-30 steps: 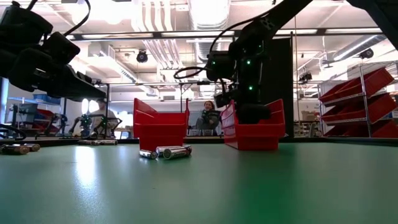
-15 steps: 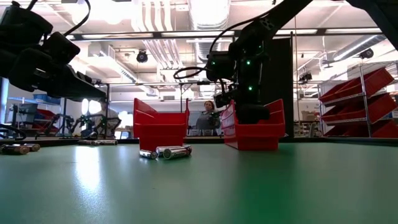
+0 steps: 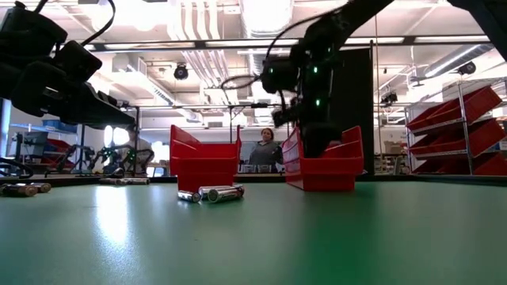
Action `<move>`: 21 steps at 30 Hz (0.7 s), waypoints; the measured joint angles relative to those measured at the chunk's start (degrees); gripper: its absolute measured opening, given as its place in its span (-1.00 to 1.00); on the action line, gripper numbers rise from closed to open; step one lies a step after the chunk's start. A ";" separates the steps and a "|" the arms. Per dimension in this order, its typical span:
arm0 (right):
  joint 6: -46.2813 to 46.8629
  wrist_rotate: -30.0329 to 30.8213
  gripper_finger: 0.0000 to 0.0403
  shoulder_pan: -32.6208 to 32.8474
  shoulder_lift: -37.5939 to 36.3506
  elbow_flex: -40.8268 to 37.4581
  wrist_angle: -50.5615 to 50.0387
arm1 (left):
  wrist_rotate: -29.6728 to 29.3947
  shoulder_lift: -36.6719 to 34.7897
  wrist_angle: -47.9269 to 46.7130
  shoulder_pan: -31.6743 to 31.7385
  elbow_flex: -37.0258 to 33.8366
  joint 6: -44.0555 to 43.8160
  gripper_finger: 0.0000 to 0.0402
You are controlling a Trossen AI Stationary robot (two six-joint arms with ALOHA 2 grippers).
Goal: Sort batteries
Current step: Put the silver battery into the right red bin
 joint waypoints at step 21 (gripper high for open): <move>5.65 -11.56 -0.28 22.64 -16.22 -0.80 16.54 | -0.01 0.07 -0.02 0.00 -0.01 0.00 -1.00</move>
